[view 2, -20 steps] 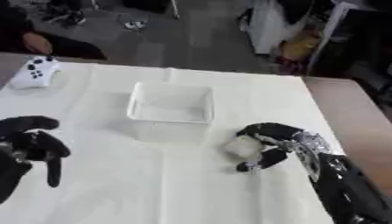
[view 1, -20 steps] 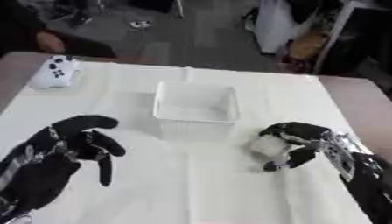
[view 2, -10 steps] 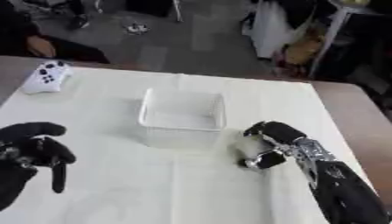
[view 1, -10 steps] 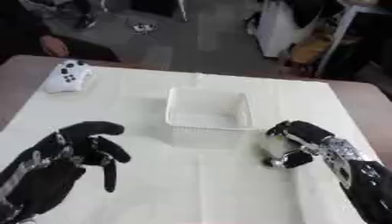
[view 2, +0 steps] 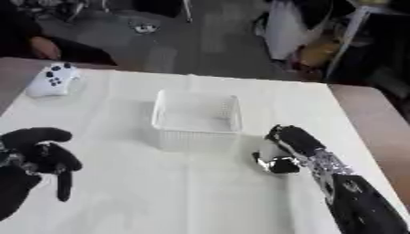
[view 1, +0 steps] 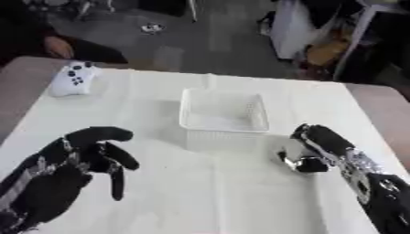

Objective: Pick up objects on the table and place them in the box.

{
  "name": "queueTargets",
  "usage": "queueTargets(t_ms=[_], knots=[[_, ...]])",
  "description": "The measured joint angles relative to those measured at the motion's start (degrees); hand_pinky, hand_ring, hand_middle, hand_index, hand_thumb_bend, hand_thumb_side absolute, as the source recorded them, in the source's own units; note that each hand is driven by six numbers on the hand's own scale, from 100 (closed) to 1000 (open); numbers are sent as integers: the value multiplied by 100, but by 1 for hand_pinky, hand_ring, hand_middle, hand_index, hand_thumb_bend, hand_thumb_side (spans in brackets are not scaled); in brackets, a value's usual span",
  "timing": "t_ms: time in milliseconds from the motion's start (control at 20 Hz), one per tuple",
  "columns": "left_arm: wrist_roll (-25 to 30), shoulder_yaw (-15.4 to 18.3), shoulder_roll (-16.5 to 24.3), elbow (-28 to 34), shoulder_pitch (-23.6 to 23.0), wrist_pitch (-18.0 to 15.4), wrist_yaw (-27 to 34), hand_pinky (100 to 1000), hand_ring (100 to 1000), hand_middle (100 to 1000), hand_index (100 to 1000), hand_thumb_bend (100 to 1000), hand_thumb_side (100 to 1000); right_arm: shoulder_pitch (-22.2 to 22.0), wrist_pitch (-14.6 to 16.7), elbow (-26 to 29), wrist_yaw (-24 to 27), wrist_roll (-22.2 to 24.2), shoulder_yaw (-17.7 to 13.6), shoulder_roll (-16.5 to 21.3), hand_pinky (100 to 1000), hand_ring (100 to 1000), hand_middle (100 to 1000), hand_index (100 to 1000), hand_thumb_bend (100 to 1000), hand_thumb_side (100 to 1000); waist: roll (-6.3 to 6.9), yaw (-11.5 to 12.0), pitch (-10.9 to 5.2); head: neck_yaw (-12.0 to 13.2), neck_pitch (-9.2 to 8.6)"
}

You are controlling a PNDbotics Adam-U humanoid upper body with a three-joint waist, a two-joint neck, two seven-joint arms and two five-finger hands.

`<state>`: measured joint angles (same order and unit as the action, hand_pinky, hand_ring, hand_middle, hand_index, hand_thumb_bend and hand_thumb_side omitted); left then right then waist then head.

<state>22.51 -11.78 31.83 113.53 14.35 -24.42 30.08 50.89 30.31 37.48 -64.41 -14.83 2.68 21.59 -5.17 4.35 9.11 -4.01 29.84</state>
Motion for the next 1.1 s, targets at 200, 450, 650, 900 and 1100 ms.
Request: queueTargets(t_ms=[200,450,650,900,1100], knots=[[13,0,0,0,0,12,-1,357,716,853,926,504,942,-15,136,-27,298,-311,-4,10,100,100,214,360,279,552,0,1,0,11,0],[16,0,0,0,-1,15,-1,357,716,853,926,502,943,1,246,-227,1270,54,-37,86,100,100,206,410,326,523,0,2,-6,58,1],[24,0,0,0,-3,22,-1,357,717,854,926,500,946,14,247,-308,2363,673,-43,206,100,100,207,415,332,522,-1,3,-9,102,1],[26,0,1,0,-6,25,-2,357,717,854,926,498,949,27,111,-232,3096,1082,-29,322,100,100,211,410,329,523,-2,3,-9,107,1],[27,0,1,0,-6,26,-25,357,718,855,926,498,947,169,35,-161,3213,1199,-5,369,100,100,216,404,327,518,-3,3,-9,110,1]])
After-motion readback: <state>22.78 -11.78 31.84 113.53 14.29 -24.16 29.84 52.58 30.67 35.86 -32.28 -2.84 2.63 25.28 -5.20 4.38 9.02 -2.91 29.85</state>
